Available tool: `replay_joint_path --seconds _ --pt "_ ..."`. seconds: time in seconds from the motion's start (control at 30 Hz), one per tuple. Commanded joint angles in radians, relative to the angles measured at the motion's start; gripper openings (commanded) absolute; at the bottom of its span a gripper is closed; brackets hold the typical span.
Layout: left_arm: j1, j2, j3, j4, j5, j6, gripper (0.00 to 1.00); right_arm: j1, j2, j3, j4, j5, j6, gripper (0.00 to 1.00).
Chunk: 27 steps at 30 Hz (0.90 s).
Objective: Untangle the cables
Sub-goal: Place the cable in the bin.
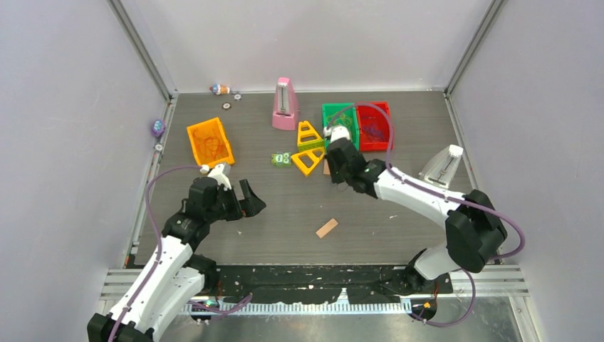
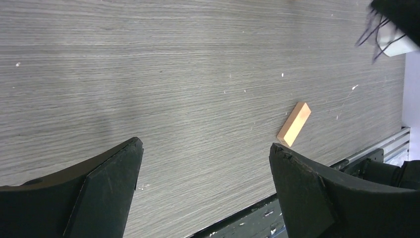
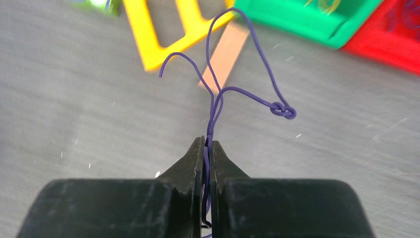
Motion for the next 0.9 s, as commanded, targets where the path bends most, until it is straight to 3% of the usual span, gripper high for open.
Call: replay_joint_path --seconds 0.0,0.2,0.3,0.47,0.63,0.87 --pt "0.005 0.031 0.018 0.028 0.036 0.027 0.99 -0.134 -0.051 0.101 -0.050 -0.059 -0.082 0.05" --pt "0.003 0.083 0.015 0.082 0.128 0.024 0.98 -0.366 -0.004 0.263 -0.080 -0.173 -0.090 0.05" --pt "-0.001 0.104 0.013 0.110 0.154 0.017 0.97 -0.445 0.123 0.435 -0.127 -0.194 -0.108 0.05" --pt "-0.021 0.139 0.020 0.129 0.161 0.010 1.00 -0.502 0.335 0.665 -0.210 -0.120 -0.156 0.05" --pt "-0.029 0.126 0.014 0.152 0.143 0.002 1.00 -0.561 0.538 0.867 -0.261 -0.148 -0.206 0.05" --pt "-0.029 0.138 0.025 0.158 0.120 0.008 1.00 -0.578 0.743 1.001 -0.303 -0.136 -0.246 0.05"
